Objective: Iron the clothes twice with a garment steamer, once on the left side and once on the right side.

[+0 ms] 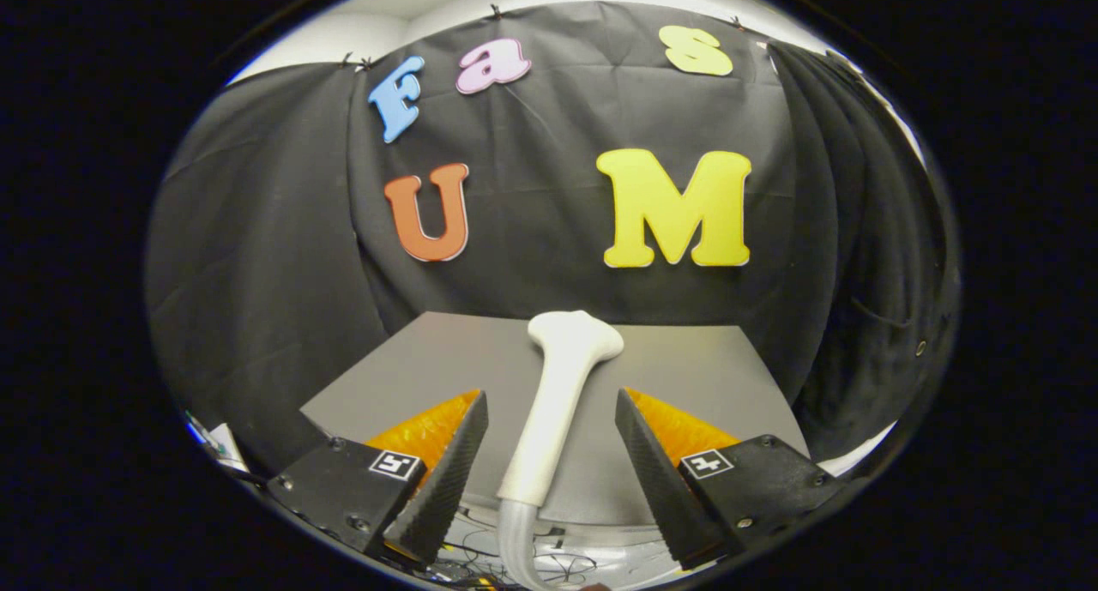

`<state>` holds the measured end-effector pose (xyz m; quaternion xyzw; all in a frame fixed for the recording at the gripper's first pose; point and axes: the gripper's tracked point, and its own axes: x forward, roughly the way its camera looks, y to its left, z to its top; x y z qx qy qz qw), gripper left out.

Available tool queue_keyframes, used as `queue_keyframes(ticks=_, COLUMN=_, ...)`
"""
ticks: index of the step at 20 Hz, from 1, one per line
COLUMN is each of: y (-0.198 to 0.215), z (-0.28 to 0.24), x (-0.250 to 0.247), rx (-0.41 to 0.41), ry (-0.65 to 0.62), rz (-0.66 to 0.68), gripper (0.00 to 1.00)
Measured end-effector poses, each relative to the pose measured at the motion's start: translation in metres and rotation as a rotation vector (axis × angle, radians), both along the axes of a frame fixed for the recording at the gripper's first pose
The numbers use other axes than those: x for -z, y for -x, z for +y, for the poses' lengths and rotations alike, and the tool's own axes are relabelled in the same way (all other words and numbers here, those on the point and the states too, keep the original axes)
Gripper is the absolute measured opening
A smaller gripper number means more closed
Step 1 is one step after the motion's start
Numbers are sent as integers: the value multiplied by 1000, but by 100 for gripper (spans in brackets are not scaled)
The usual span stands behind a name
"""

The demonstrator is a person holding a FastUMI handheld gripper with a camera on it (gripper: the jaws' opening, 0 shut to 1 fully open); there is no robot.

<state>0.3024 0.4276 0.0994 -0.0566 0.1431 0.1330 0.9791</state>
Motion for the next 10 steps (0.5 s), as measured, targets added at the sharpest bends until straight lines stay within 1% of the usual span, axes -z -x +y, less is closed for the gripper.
queue_keyframes(ticks=3, y=-15, z=0, x=6, rx=31, ry=-9, rz=55, gripper=94)
queue_keyframes(ticks=6, y=-26, z=8, x=15, rx=32, ry=-13, rz=106, gripper=92)
queue_keyframes(ticks=9, y=-31, z=9, x=25, rx=41, ry=-6, rz=147, gripper=83)
queue_keyframes(ticks=10, y=-30, z=9, x=29, rx=41, ry=-4, rz=159, gripper=83)
